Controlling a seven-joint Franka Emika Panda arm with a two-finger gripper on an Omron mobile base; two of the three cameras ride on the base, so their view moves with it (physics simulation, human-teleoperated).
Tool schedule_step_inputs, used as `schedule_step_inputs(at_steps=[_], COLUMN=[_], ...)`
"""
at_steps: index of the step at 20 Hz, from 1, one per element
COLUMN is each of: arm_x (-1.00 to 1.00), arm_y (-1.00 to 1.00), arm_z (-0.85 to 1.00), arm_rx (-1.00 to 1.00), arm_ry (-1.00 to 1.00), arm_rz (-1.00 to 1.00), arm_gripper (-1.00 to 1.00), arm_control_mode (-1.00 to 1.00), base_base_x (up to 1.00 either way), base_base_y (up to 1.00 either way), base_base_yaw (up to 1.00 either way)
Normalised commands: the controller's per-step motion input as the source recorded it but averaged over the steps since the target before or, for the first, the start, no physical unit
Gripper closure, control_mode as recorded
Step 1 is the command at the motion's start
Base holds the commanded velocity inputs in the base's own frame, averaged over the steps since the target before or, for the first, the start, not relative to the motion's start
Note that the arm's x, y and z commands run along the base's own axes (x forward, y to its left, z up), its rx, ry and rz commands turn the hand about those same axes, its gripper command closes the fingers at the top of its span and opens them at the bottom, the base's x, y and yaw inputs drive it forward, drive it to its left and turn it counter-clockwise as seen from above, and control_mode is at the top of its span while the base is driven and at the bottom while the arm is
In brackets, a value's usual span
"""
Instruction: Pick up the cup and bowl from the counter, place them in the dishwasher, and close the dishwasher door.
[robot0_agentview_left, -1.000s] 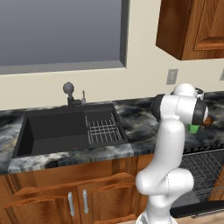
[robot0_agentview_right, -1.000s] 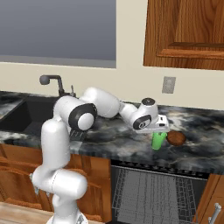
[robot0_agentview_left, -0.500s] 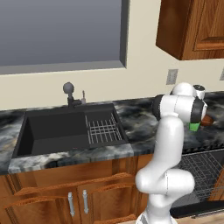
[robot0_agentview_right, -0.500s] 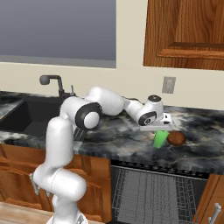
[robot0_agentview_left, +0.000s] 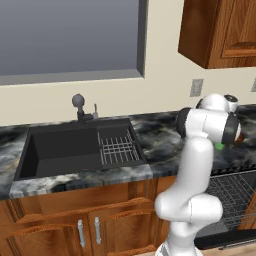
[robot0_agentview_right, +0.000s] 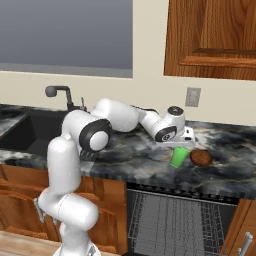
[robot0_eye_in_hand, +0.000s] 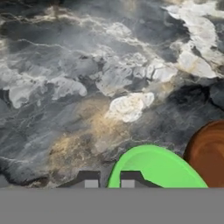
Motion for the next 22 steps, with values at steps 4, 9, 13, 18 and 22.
schedule_step_inputs(at_steps=[4, 9, 13, 18, 22], arm_x=[-0.39, -0.58, -0.68, -0.52, -0.24], arm_y=[0.50, 0.37, 0.06, -0.04, -0.19], arm_z=[0.00, 0.03, 0.12, 0.32, 0.37], arm_rx=[-0.01, 0.00, 0.01, 0.05, 0.05], arm_ry=[-0.20, -0.23, -0.24, -0.24, -0.23], arm_rz=[0.00, -0.01, -0.10, -0.14, -0.06], arm_gripper=[1.00, 1.00, 1.00, 1.00, 1.00], arm_control_mode=[-1.00, -1.00, -1.00, -1.00, -1.00], base_base_x=[0.00, 0.00, 0.00, 0.00, 0.00], base_base_y=[0.00, 0.00, 0.00, 0.00, 0.00], base_base_yaw=[0.00, 0.00, 0.00, 0.00, 0.00])
